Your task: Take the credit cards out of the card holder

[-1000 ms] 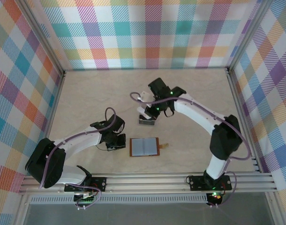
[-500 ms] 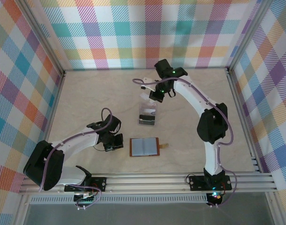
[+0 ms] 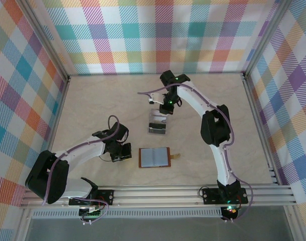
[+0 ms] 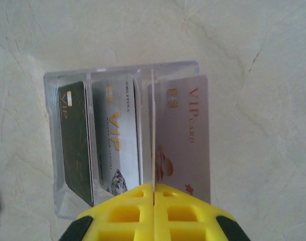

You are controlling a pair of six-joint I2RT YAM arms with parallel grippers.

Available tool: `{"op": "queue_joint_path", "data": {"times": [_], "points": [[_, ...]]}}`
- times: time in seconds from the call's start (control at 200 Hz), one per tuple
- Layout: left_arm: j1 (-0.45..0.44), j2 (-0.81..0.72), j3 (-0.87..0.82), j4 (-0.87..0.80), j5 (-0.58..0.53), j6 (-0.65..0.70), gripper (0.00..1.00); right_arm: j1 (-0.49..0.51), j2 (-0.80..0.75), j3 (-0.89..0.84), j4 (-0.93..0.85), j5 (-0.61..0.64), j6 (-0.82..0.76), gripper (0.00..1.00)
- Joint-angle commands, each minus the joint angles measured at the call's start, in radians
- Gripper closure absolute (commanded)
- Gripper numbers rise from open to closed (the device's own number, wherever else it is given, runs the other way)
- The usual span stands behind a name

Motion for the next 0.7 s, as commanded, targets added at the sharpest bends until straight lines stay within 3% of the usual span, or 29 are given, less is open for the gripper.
{"op": "queue_joint_path", "data": {"times": [0.0, 0.1, 0.195, 0.295, 0.515, 0.615, 0.695], "points": [[0.017, 0.006, -0.019, -0.001, 0.011, 0.016, 0.95, -0.004, 0.017, 0.036, -0.05, 0.008, -0.036, 1.0], [0.019, 0.002, -0.022, -0.003, 0.011, 0.02, 0.95, -0.004, 0.022, 0.04, -0.045, 0.021, -0.035, 1.0], [0.022, -0.005, -0.022, -0.005, 0.01, 0.021, 0.94, -0.004, 0.017, 0.052, 0.008, 0.059, -0.001, 0.77], [0.023, -0.011, -0.022, -0.008, 0.011, 0.023, 0.94, -0.004, -0.021, 0.048, 0.093, 0.095, 0.06, 0.66], [0.023, -0.019, -0.021, 0.034, 0.065, 0.023, 0.94, -0.003, -0.177, -0.078, 0.266, 0.104, 0.215, 0.62], [0.022, -0.012, -0.018, 0.087, 0.133, 0.024, 0.95, -0.001, -0.247, -0.154, 0.34, 0.077, 0.406, 0.57], [0.019, -0.008, -0.015, 0.134, 0.188, 0.019, 0.97, 0.007, -0.311, -0.242, 0.388, 0.039, 0.57, 0.62]]}}
